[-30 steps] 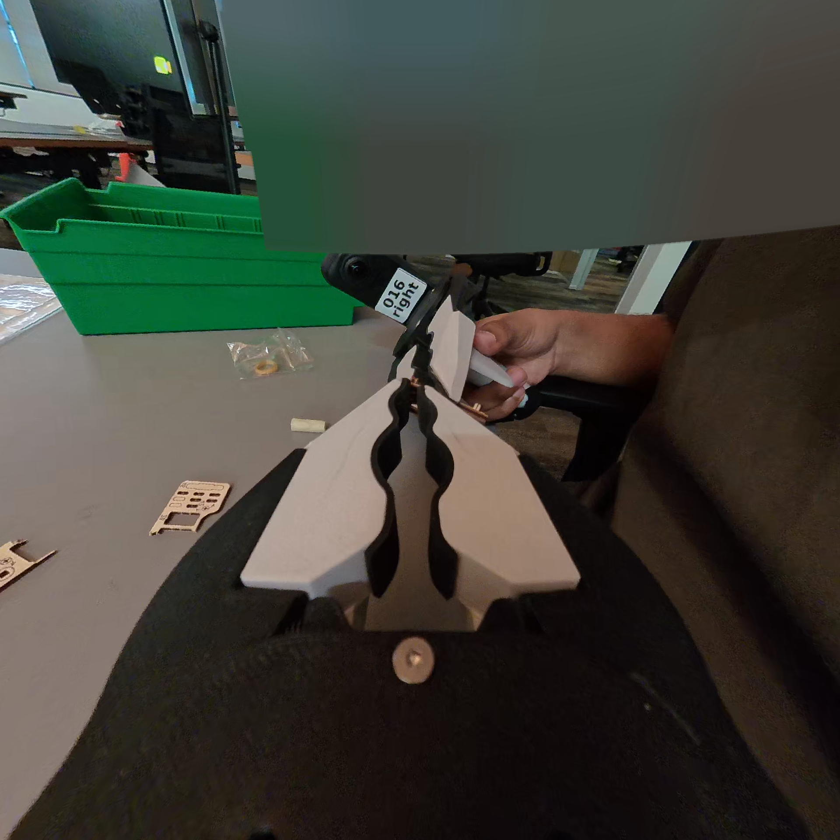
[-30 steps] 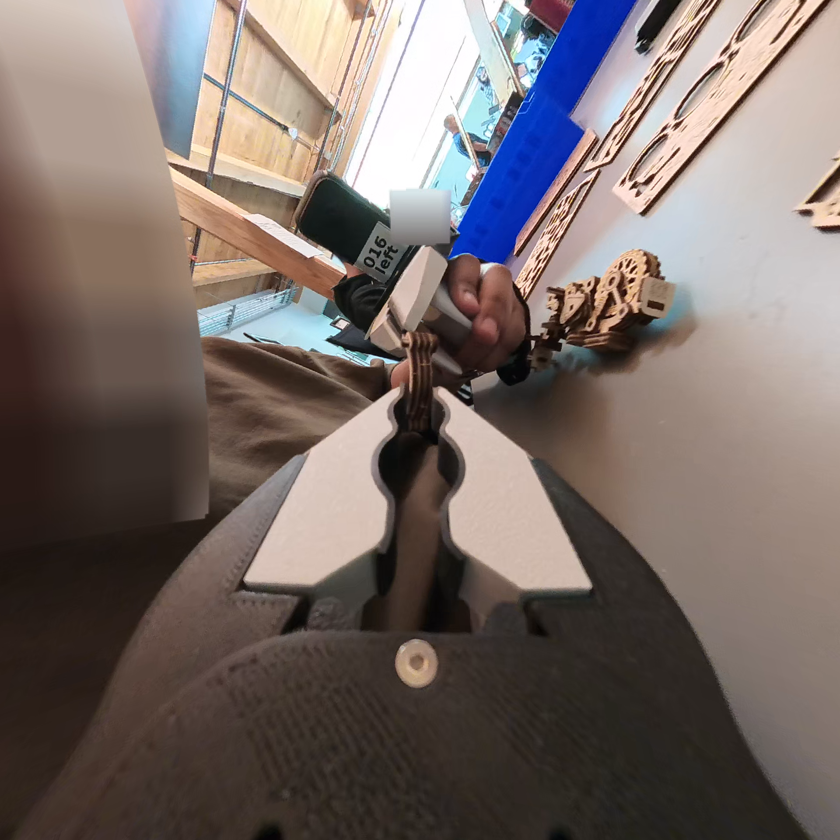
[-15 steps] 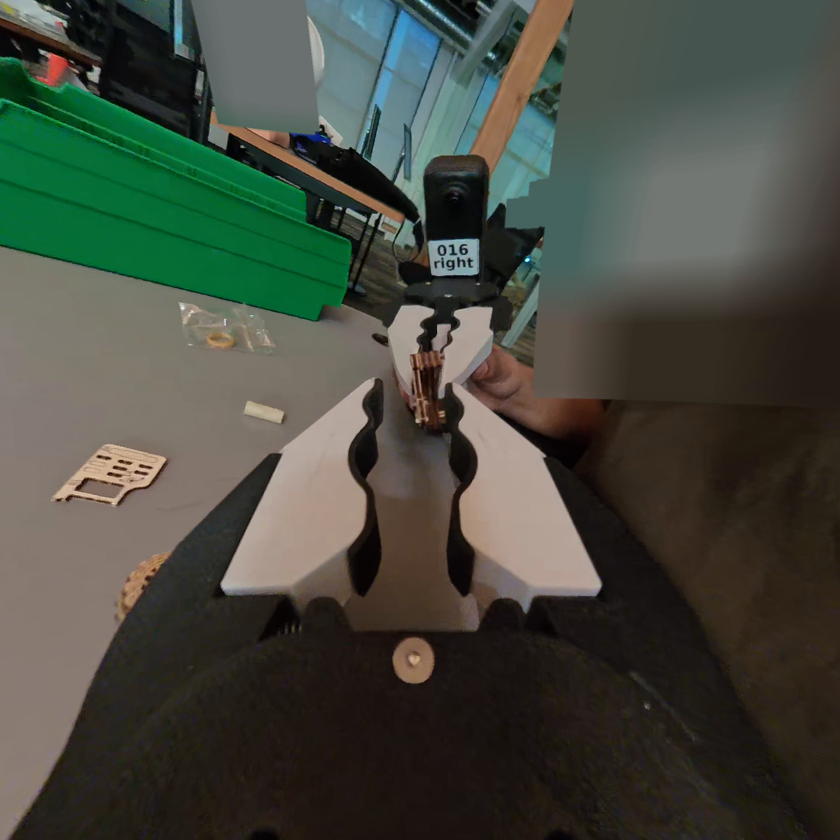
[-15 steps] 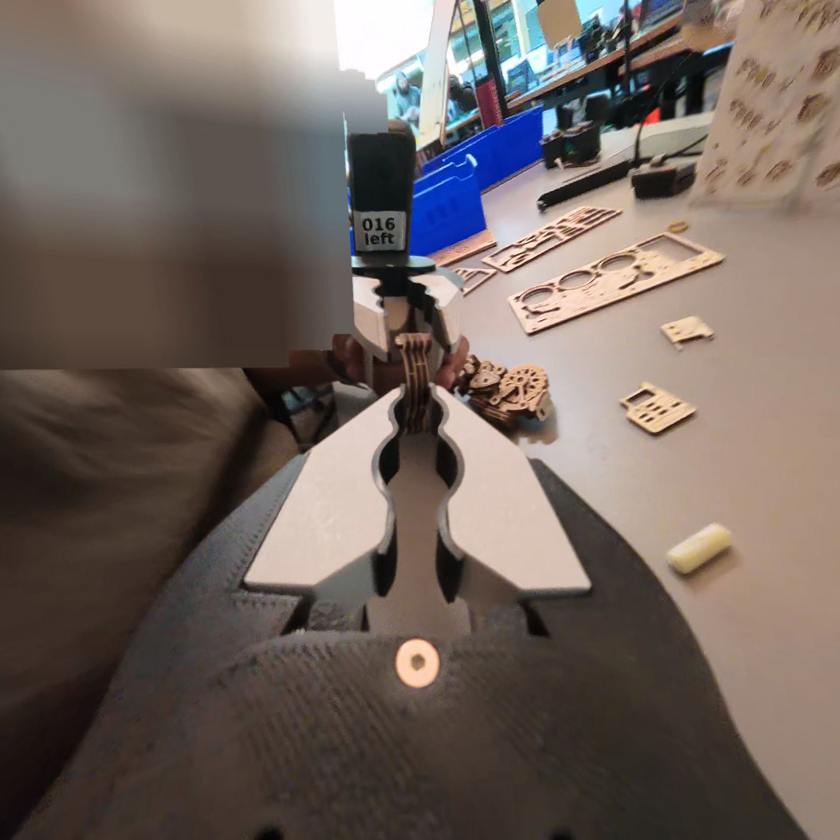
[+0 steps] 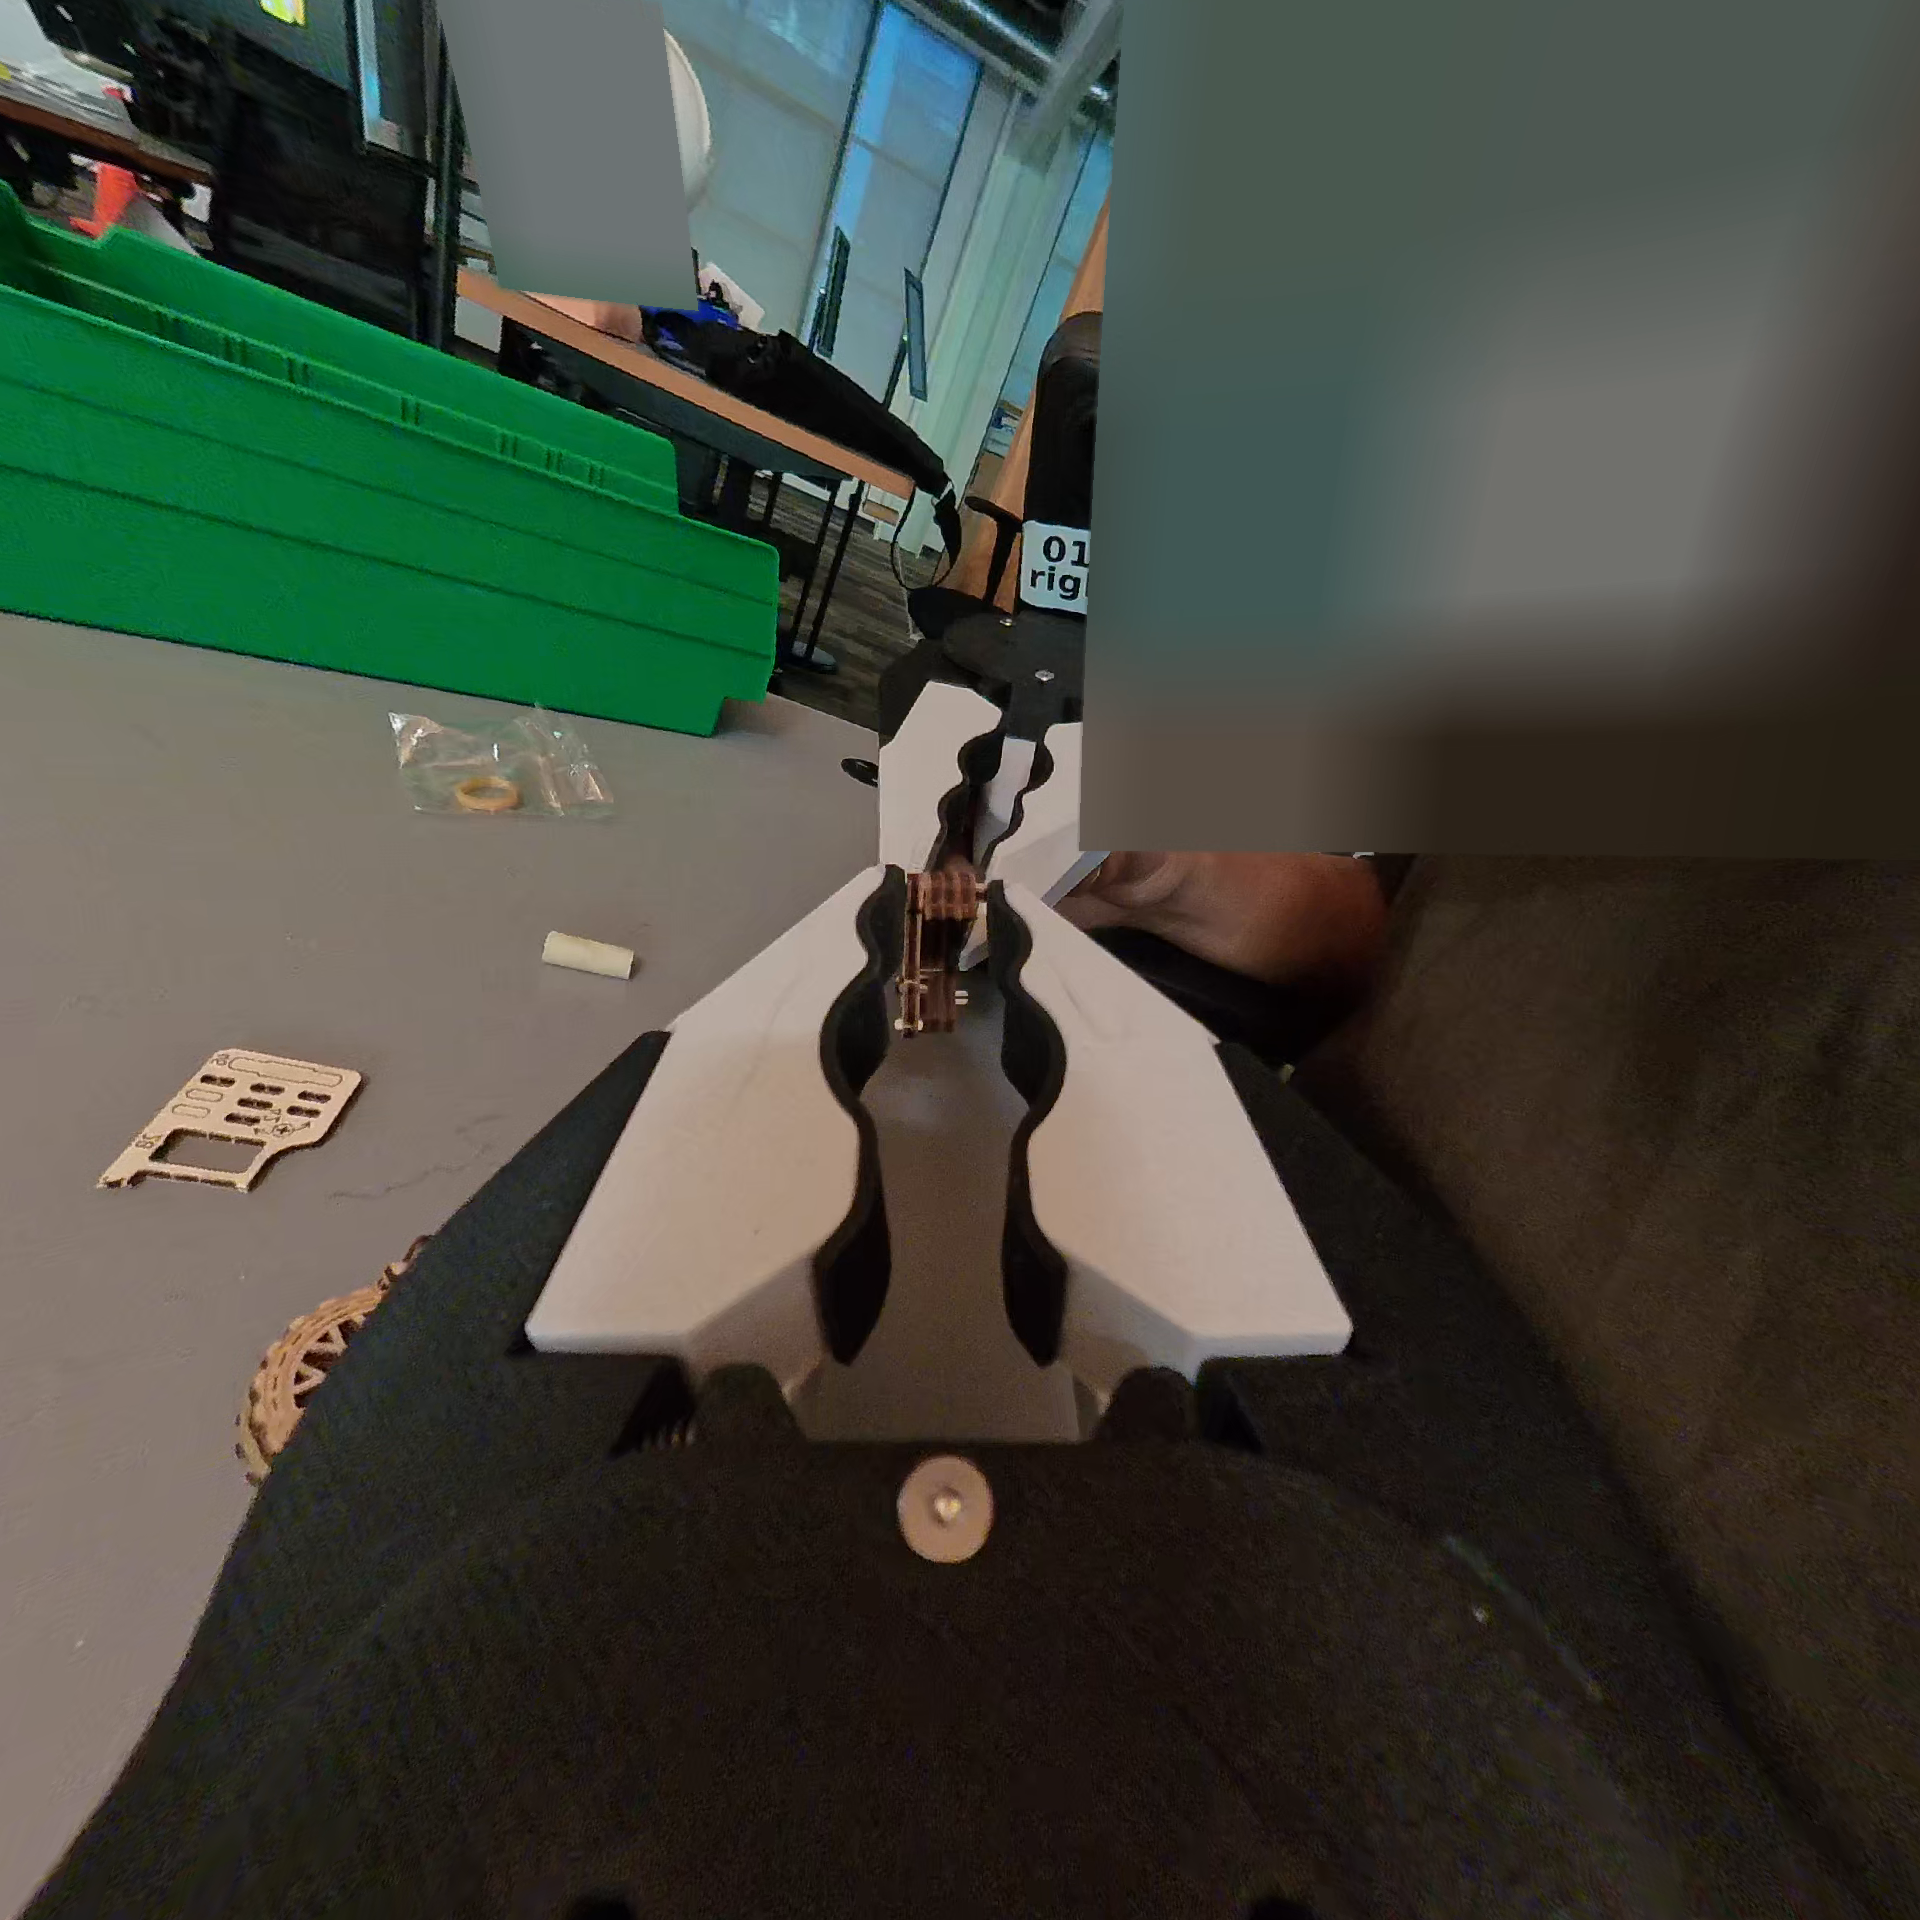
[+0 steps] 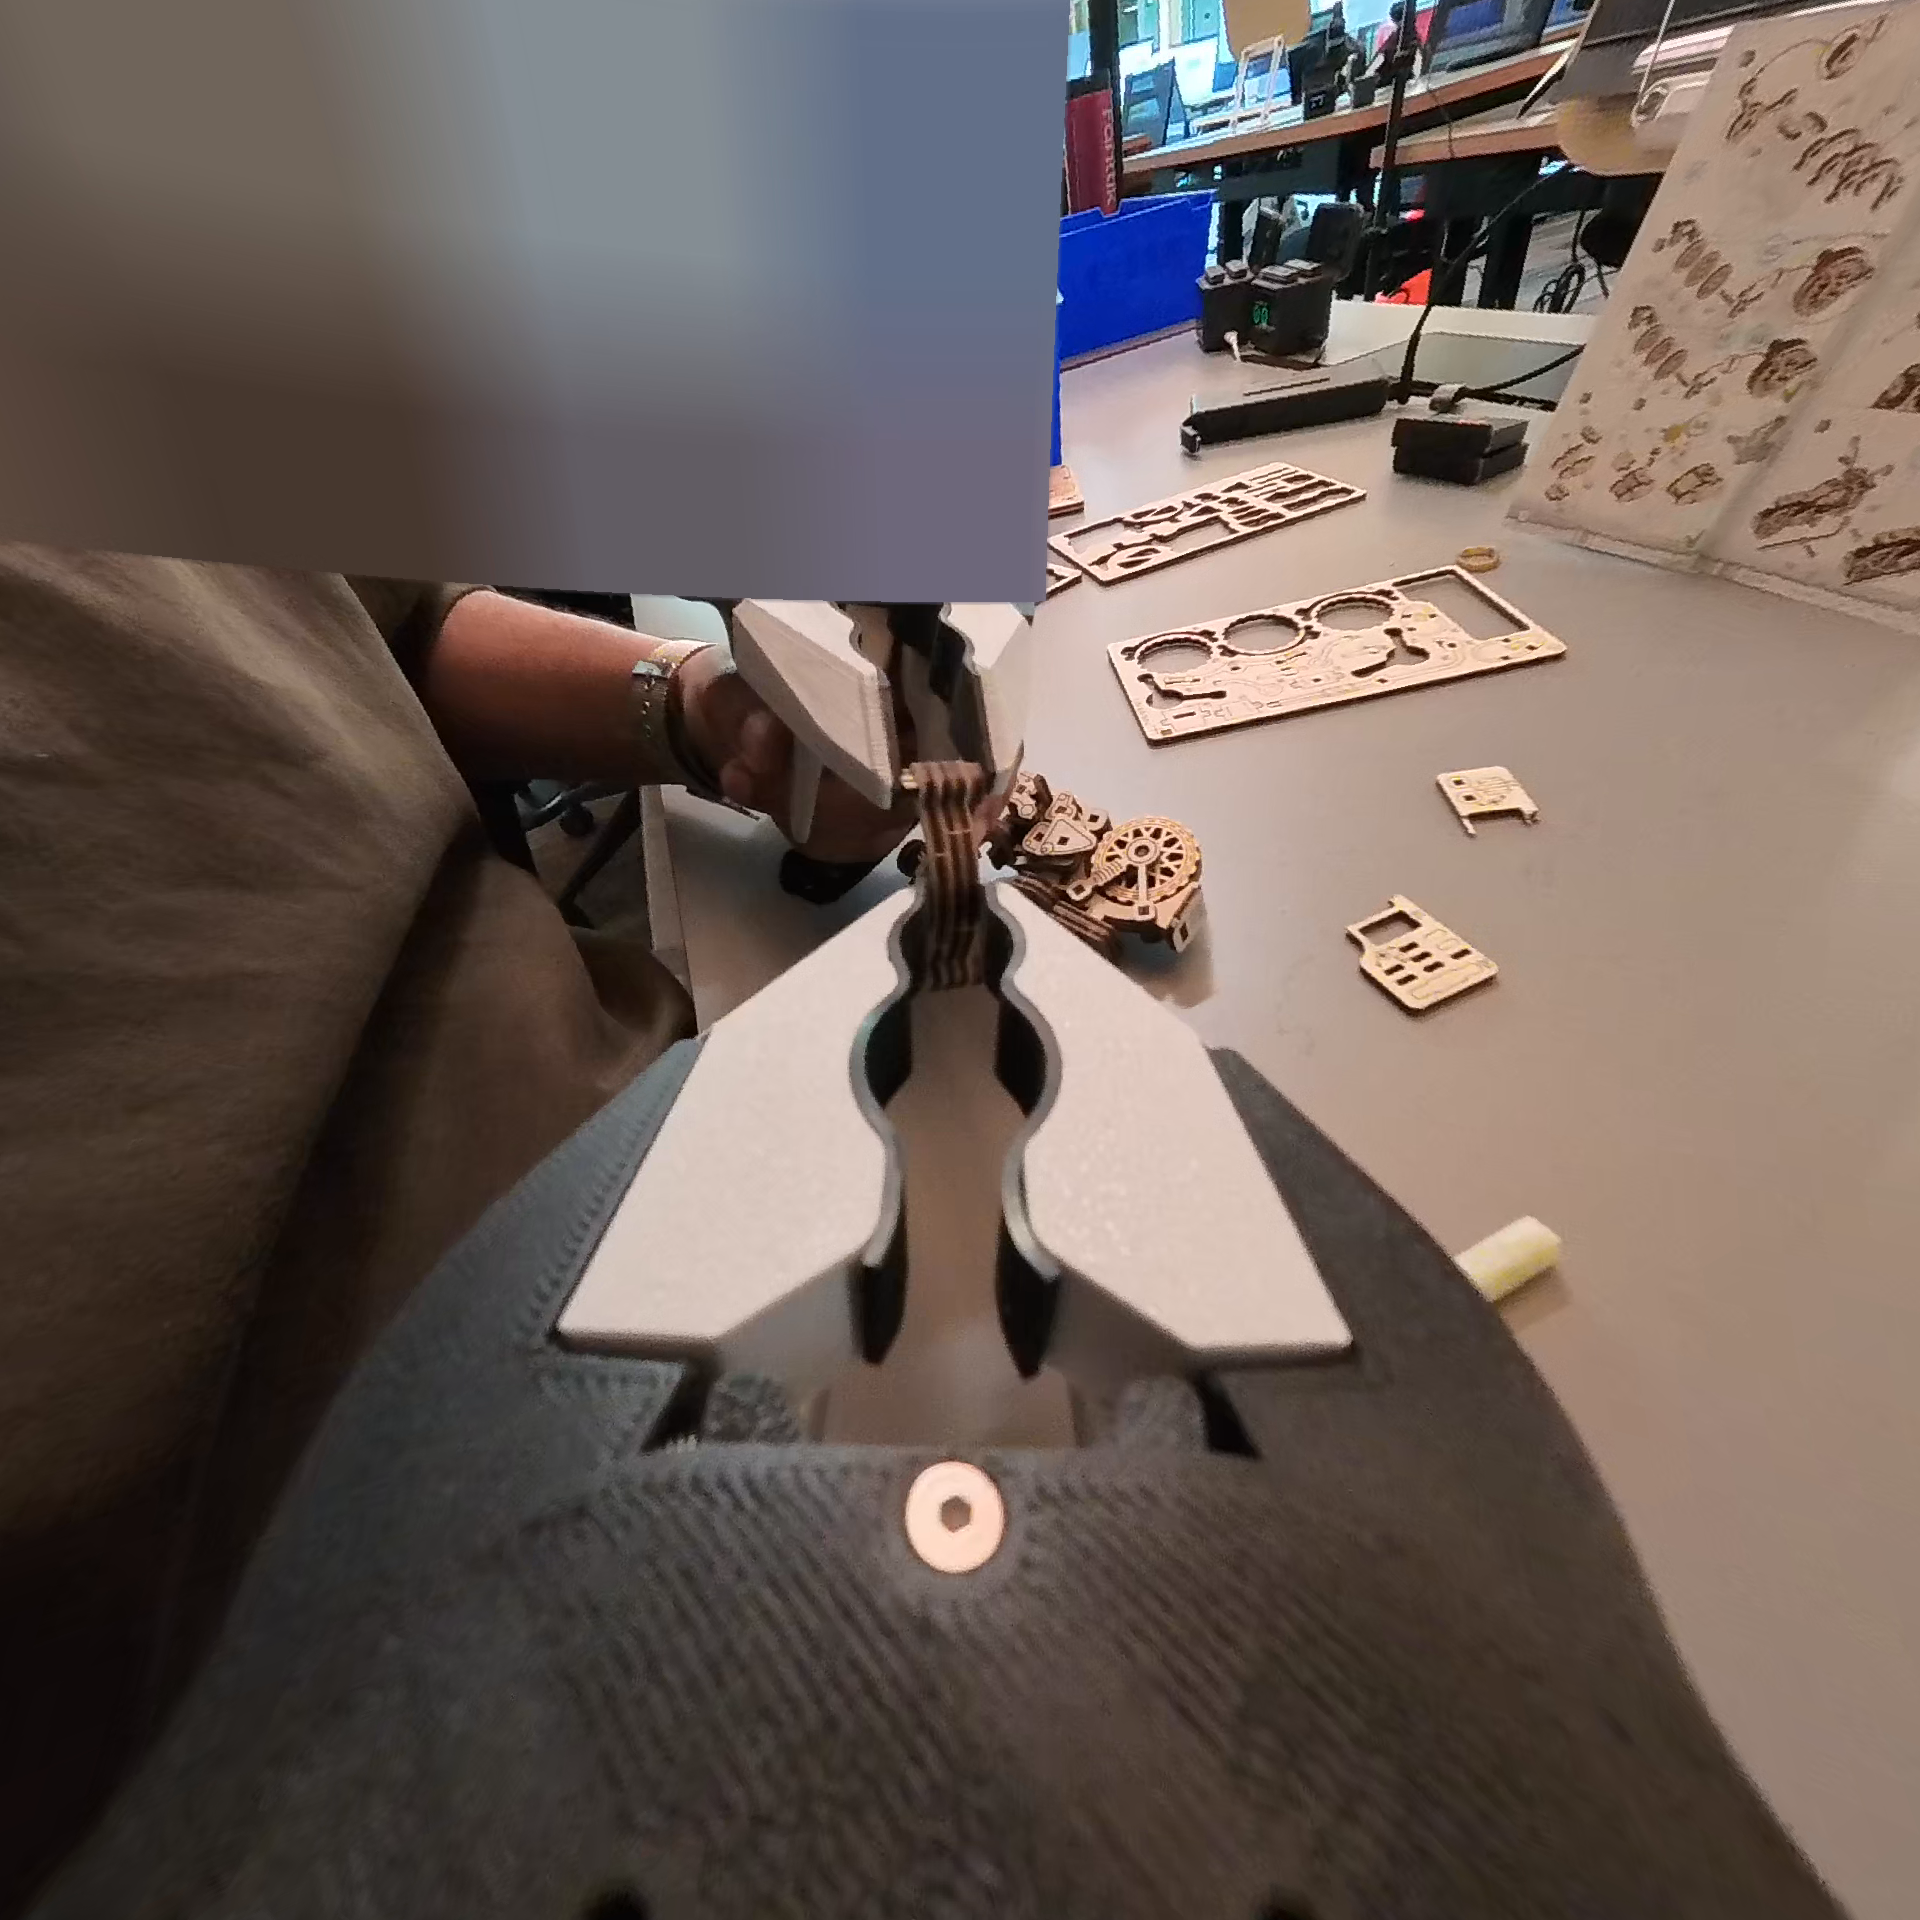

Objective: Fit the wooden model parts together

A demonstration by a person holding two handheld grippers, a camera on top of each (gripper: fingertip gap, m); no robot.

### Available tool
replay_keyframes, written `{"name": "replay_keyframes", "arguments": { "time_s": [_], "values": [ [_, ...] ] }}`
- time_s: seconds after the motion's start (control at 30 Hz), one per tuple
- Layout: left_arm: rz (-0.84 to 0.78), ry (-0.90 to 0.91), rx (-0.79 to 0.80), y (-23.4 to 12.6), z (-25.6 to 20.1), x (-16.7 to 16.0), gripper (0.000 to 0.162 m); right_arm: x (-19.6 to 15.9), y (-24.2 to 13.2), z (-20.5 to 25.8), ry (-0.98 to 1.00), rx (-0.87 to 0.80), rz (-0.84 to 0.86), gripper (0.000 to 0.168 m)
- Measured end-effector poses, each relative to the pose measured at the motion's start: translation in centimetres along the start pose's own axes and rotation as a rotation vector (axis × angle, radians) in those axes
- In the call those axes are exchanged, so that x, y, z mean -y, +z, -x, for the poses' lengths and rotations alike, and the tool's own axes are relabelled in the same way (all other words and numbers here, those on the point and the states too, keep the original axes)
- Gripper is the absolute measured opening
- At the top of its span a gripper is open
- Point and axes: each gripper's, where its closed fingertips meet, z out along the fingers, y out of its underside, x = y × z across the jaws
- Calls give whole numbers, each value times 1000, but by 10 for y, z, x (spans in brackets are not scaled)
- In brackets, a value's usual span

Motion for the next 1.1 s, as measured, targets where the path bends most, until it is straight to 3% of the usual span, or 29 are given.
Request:
{"name": "replay_keyframes", "arguments": {
  "time_s": [0.6, 1.1],
  "values": [
    [-12, 23, -46, 1, -9, 1, 13, 10, -4, 6, 79, 87, -76, 15],
    [-22, -15, -92, -3, -10, 2, 17, 14, -6, 9, 55, 96, -94, 7]
  ]
}}
